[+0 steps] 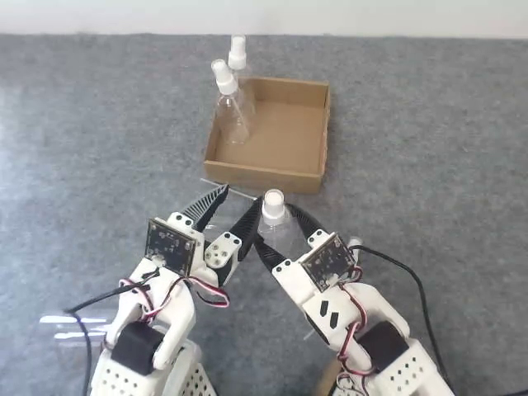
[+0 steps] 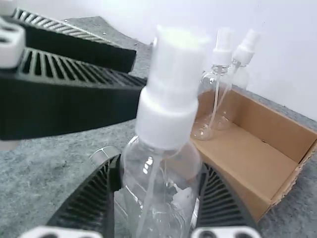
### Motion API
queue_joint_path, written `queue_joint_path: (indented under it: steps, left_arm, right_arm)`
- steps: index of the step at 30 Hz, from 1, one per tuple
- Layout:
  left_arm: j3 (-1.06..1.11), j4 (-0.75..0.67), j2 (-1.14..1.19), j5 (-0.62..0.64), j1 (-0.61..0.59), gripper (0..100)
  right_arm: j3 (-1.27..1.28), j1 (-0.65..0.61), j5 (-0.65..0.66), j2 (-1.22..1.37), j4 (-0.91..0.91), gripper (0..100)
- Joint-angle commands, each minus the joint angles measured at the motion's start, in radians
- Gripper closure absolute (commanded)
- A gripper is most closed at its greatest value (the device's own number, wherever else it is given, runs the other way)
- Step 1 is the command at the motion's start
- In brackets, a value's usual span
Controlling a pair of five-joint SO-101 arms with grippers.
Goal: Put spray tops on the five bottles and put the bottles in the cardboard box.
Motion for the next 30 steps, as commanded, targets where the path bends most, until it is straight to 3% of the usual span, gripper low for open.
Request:
queue_joint_path:
  steps: [1, 9, 14, 24, 30]
  left_arm:
    - [-0.001, -0.002, -0.021, -0.017, 0.032, 82]
    - [-0.004, -0.003, -0.021, -0.020, 0.018, 82]
    - [-0.010, -0.008, -0.021, -0.020, -0.052, 82]
    - [-0.056, -0.003, -0.021, -0.020, -0.341, 82]
    - [0.022, -0.003, -0.021, -0.020, -0.425, 82]
  right_arm:
    - [0.018, -0.013, -0.009, -0.038, 0.008, 95.1]
    - [0.018, -0.007, -0.009, -0.038, 0.008, 95.1]
    - [0.018, -0.005, -0.008, -0.031, 0.010, 95.1]
    - [0.018, -0.005, -0.009, -0.038, 0.047, 95.1]
    - [0.018, -0.005, -0.009, -0.038, 0.051, 95.1]
